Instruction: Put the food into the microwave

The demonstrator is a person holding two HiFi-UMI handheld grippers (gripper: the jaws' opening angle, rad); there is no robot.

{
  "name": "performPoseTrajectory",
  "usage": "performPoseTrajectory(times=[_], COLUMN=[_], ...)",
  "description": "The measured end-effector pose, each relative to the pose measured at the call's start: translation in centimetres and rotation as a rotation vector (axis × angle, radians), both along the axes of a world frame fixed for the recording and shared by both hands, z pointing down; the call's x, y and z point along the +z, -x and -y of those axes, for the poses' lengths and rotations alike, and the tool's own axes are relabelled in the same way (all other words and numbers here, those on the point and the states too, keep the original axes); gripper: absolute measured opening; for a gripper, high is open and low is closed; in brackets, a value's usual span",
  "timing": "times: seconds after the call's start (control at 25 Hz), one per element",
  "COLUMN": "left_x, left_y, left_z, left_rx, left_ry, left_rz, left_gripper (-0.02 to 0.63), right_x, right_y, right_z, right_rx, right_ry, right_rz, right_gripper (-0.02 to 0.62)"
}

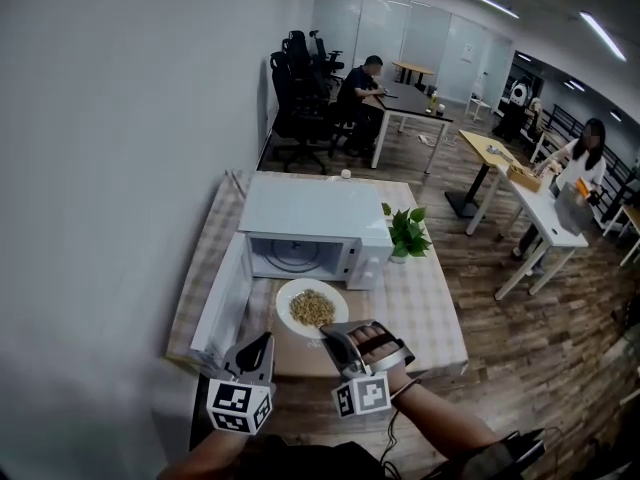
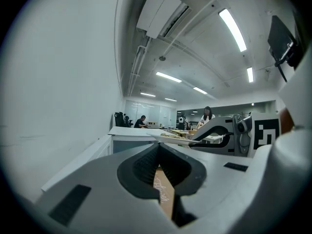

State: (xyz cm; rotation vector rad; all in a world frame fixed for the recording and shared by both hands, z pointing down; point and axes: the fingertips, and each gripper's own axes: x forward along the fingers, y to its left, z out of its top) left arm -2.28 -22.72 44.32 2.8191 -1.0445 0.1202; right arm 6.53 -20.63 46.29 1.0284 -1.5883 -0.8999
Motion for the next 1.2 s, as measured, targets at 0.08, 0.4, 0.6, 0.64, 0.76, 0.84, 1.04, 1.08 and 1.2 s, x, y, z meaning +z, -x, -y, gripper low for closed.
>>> performPoseTrajectory(times=[0.08, 0.4, 0.6, 0.64, 0.76, 0.84, 1.04, 1.08, 1.2], left_x=[0.4, 2.2, 3.2, 3.5, 3.8, 4.1, 5.9, 6.2, 7.0], left_y=[0.2, 0.0, -0.9, -1.1, -1.7, -2.2, -3.8, -4.1, -4.6], left_z=[0.8, 2.9, 4.9, 5.4, 6.9, 7.8, 9.3, 9.6, 10.7], left_rx=[0.009, 0.015, -0.005, -0.013, -0.04, -0.055, -0.071, -0.075, -0.094], left_ry=[-0.004, 0.019, 0.042, 0.046, 0.057, 0.061, 0.104, 0.107, 0.118], left_rz=[0.001, 0.014, 0.033, 0.039, 0.052, 0.06, 0.077, 0.082, 0.099], left_gripper=[0.009, 0.009, 0.009, 0.009, 0.009, 0.009, 0.009, 0.009, 0.009], right_x=[0.8, 4.0, 5.8, 6.3, 7.3, 8.0, 9.6, 9.9, 10.9], right_y=[0.2, -0.9, -2.5, -2.9, -4.0, -4.6, -5.4, -5.6, -6.0], right_z=[0.9, 4.1, 7.1, 7.8, 9.8, 11.1, 14.3, 14.9, 16.3], right_rx=[0.011, 0.036, 0.037, 0.037, 0.026, 0.01, -0.022, -0.026, -0.033], right_ry=[0.007, 0.061, 0.087, 0.094, 0.11, 0.117, 0.134, 0.138, 0.148], right_rz=[-0.008, -0.023, -0.031, -0.031, -0.031, -0.028, -0.034, -0.029, -0.024], right_gripper=[0.02, 0.02, 0.021, 0.021, 0.021, 0.021, 0.021, 0.021, 0.021])
